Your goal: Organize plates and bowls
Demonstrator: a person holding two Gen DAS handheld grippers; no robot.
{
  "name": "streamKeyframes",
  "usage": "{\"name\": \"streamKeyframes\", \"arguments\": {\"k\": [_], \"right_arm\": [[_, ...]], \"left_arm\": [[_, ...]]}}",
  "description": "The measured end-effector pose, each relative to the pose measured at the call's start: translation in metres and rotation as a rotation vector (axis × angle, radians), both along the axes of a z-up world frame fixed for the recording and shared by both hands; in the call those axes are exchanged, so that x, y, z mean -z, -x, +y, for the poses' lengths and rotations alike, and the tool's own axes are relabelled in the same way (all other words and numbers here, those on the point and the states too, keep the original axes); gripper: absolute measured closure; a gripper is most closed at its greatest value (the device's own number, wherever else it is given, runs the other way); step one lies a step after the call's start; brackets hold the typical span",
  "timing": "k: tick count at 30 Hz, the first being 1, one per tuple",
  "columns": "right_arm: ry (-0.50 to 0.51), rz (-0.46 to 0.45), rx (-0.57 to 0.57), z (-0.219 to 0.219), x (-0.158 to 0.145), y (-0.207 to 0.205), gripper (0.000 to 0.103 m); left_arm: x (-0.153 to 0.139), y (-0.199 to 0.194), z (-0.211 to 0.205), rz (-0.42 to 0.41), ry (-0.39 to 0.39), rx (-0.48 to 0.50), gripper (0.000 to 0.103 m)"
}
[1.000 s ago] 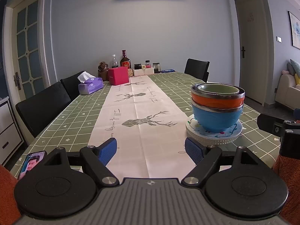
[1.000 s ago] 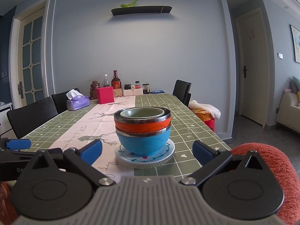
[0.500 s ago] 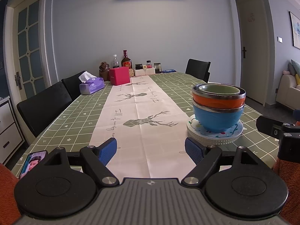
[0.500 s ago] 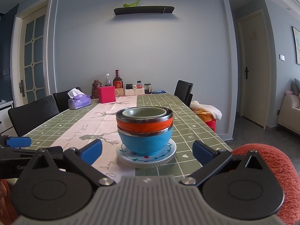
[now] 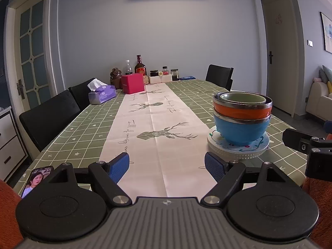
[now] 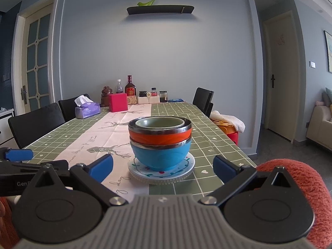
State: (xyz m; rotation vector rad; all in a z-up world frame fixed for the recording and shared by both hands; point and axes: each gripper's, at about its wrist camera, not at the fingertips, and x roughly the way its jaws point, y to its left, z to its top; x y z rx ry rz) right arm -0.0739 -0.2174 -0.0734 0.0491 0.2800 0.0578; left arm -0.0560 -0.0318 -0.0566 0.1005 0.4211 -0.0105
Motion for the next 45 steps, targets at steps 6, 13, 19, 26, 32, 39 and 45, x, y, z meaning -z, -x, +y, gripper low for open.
{"name": "streamKeyframes", "arguments": {"k": [6,13,19,26,32,39,45], "right_arm": [[0.001,-0.001,-0.002,0.0001,0.0005,0.0009,0.003],[0.002,0.0,0.0,0.0,0.0007,0.0009,0.003],[0.004,0.0,-0.001,0.0001,0.0008,0.0009,0.003],[0.008,0.001,-0.003,-0.001,0.0019,0.0,0.003],[0.008,0.001,-0.003,-0.0008,0.0018,0.0001,0.003],[0.014,0.004,-0.006,-0.0019,0.0031,-0.0021,0.003],[0.015,0.005,-0.007,-0.0021,0.0034,-0.0026,0.003]], "left_arm": [[-0.001,0.0027,-0.001,-0.005,-0.008,0.0,0.006],[-0.0013,0.0021,-0.0006,-0.002,-0.007,-0.004,0.006],[-0.0015,0.0015,0.0006,0.004,-0.001,-0.008,0.006],[-0.0028,0.0014,0.0015,0.005,0.002,-0.013,0.007],[-0.0033,0.0009,0.0021,0.007,0.005,-0.013,0.006],[-0.0032,0.0002,0.0024,0.011,0.008,-0.017,0.006],[-0.003,0.0002,0.0024,0.011,0.009,-0.018,0.006]]}}
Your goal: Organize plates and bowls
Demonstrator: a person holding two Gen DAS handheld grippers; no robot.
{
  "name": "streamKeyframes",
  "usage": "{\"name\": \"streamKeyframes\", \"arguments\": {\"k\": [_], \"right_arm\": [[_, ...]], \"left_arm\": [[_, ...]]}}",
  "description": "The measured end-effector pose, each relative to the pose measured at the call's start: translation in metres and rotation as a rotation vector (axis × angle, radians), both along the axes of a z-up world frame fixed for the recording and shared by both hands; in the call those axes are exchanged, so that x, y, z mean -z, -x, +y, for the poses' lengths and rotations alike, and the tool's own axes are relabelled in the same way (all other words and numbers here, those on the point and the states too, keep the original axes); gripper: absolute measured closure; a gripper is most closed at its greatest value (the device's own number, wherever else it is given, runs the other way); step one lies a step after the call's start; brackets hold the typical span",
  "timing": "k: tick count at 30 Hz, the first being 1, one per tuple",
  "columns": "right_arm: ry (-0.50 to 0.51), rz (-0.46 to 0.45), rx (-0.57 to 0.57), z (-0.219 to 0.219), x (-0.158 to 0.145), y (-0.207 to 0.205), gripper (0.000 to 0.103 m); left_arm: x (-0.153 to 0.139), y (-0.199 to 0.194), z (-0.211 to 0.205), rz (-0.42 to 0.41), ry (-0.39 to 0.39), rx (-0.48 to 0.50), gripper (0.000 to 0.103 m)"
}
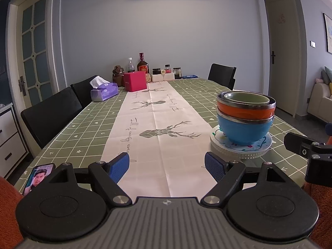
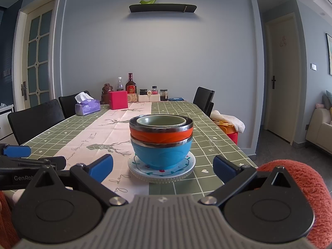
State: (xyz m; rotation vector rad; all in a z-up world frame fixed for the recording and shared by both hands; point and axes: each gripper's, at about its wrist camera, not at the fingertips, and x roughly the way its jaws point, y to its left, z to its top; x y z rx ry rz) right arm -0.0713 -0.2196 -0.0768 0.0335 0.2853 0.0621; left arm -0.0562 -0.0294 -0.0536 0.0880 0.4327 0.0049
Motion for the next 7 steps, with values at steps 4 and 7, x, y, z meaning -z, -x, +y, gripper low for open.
{"name": "streamKeyframes", "arguments": {"k": [4,7], "right_arm": [[0.0,0.001,0.0,-0.0002,0.0001,0.0,0.003],[0.0,0.0,-0.001,-0.0001,0.0,-0.0001,0.003]], "left_arm": [[0.0004,-0.0002,-0.0005,-0.001,0.002,-0.002,0.007],[0.0003,-0.0002,-0.0004,-0.001,0.002,-0.002,0.006]]}}
